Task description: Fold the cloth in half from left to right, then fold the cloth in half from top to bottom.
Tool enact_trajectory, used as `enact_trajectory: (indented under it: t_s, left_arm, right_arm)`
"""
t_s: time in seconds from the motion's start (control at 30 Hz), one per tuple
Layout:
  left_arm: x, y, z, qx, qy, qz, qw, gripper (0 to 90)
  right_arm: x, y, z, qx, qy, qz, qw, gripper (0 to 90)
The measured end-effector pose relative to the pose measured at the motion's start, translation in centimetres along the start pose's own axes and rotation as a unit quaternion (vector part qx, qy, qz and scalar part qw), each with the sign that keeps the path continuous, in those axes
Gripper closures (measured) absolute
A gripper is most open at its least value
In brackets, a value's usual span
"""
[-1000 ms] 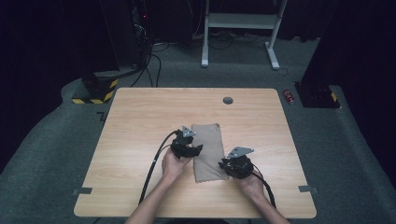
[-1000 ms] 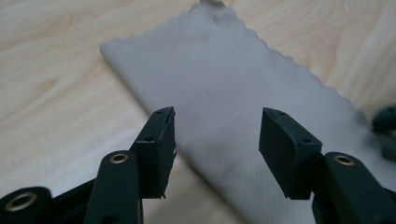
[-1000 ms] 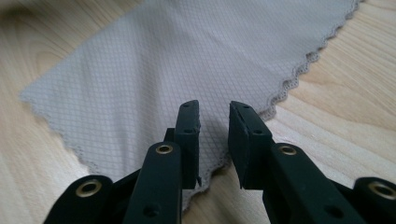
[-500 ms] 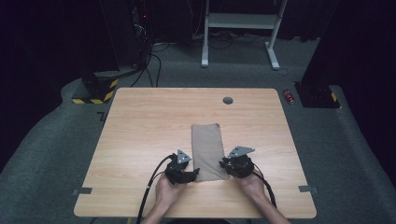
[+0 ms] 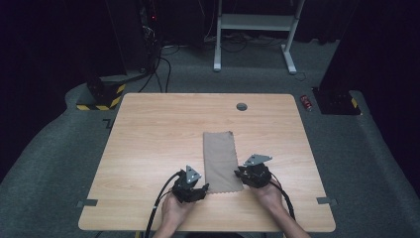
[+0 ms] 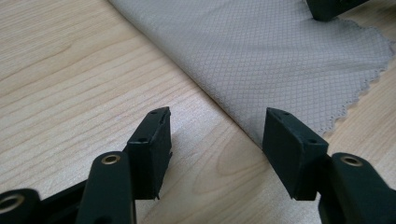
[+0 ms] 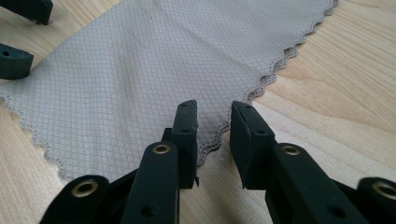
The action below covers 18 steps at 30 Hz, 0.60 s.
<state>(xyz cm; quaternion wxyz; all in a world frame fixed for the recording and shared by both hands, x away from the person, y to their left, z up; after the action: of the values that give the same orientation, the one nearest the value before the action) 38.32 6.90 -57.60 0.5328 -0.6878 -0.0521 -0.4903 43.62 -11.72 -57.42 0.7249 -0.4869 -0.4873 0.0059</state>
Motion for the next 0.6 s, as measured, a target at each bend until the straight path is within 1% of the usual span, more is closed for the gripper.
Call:
enact_trajectory:
  t_s: [0.1,0.2,0.27,0.53,0.6]
  left_arm:
    - [-0.11,0.0,-0.1,0.0,-0.004,-0.01,0.9999,42.3]
    - [-0.18,-0.06,-0.06,0.001,-0.003,-0.012,0.9999,42.4]
    - [-0.24,-0.07,-0.13,0.001,-0.005,-0.016,0.9999,42.4]
    - [-0.47,-0.34,-0.12,-0.001,-0.002,-0.014,0.9999,42.7]
    - [-0.54,-0.44,-0.13,-0.003,-0.001,-0.013,0.9999,43.0]
  right_arm:
    - [0.02,0.01,-0.03,0.0,0.001,0.0,1.0,71.0]
    - [0.02,-0.01,-0.03,-0.004,0.001,0.001,1.0,70.0]
    - [-0.02,-0.07,-0.04,-0.006,0.001,0.003,1.0,69.0]
    - [-0.21,-0.27,0.27,-0.005,0.001,0.006,1.0,67.9]
    - [-0.31,-0.34,0.44,-0.003,0.006,0.006,1.0,66.4]
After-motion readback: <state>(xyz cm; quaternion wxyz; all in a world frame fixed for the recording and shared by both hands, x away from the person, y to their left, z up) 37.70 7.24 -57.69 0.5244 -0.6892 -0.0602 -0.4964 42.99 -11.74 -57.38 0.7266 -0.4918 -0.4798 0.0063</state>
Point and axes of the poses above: each handheld gripper's, and its own axes: y roughly forward along the jaws, x roughly out of its top, z roughly to its left, the point moved 8 cm from there along y, roughly forward along the jaws, and after that the axes turned 4 degrees about y, right-handed, at the moved point
